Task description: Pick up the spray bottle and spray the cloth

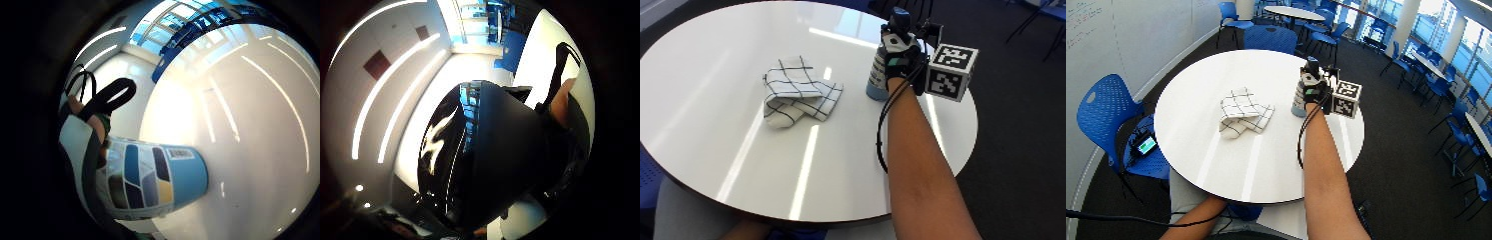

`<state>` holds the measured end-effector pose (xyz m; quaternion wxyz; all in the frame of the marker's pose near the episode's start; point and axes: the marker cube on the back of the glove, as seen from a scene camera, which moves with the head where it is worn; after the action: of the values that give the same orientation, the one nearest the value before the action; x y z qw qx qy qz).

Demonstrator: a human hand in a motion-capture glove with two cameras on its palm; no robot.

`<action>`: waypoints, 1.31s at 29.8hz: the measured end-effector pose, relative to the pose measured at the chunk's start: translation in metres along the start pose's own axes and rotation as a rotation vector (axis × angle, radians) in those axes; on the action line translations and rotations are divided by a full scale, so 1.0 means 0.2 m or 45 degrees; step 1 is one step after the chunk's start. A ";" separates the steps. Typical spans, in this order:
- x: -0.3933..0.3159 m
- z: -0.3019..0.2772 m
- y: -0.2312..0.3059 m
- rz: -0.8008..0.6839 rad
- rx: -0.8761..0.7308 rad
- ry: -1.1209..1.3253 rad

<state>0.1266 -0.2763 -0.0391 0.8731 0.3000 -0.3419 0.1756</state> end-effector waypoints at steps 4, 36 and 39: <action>0.03 -0.01 0.01 -0.014 0.027 -0.022; 0.36 0.07 0.25 0.142 -0.047 -0.104; 0.32 0.02 0.23 0.182 -0.119 -0.174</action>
<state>0.1470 -0.2381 0.0270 0.8459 0.2453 -0.4291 0.2004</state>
